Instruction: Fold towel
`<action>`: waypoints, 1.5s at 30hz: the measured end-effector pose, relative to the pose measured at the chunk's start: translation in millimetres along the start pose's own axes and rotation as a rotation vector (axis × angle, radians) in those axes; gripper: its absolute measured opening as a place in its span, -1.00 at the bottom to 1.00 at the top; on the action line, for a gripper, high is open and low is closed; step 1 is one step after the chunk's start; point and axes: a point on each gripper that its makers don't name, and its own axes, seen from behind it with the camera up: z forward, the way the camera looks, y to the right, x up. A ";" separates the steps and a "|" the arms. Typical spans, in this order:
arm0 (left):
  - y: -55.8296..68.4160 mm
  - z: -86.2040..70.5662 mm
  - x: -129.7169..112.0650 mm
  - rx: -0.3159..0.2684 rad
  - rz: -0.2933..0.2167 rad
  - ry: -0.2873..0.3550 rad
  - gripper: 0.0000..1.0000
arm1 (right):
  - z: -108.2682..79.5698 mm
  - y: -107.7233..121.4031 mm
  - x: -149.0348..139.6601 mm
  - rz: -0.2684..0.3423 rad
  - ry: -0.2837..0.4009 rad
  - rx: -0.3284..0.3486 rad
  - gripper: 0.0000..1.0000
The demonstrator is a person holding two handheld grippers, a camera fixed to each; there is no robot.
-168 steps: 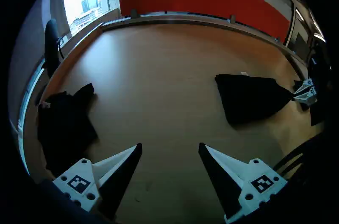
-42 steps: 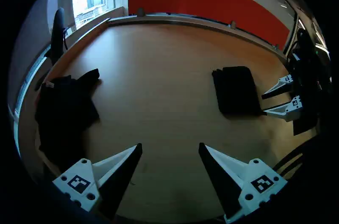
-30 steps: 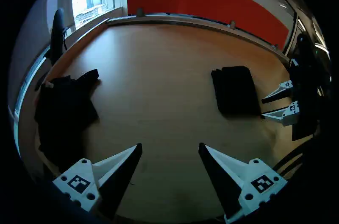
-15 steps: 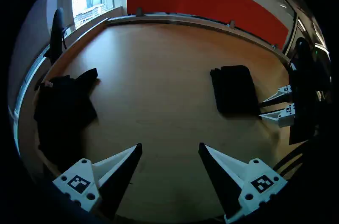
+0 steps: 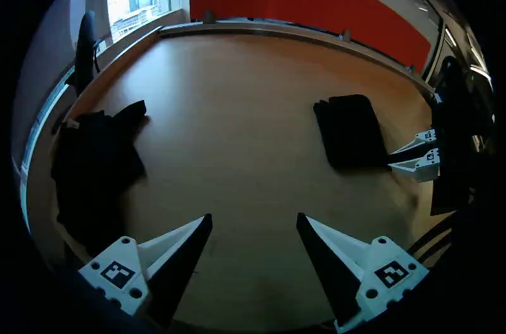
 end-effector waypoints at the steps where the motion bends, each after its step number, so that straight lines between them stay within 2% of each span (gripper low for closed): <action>1: -0.1 -0.1 0.0 0.000 0.000 0.000 0.99 | 0.0 -0.5 0.0 -0.001 0.000 0.002 -0.56; 6: -0.5 -0.5 0.4 0.000 0.002 0.001 0.99 | -0.2 -0.7 0.3 0.007 0.001 0.005 -0.89; 12: 0.6 -0.9 0.3 -0.001 0.004 0.001 0.99 | -2.1 -0.5 2.4 0.012 0.010 0.014 -0.92; 21: 1.1 -0.6 0.6 -0.007 0.009 0.004 0.98 | -11.3 1.3 18.9 -0.021 0.036 0.022 -0.92; 30: -0.6 -2.6 6.3 -0.011 0.006 0.021 0.99 | -31.7 9.6 60.2 -0.064 0.083 0.041 -0.92; 39: -2.7 -9.4 13.7 -0.012 0.015 0.044 0.99 | -56.6 22.1 115.0 -0.169 0.135 0.032 -0.92; 45: -3.6 -13.6 20.4 -0.015 0.020 0.061 0.99 | -83.3 26.2 155.2 -0.226 0.189 0.015 -0.92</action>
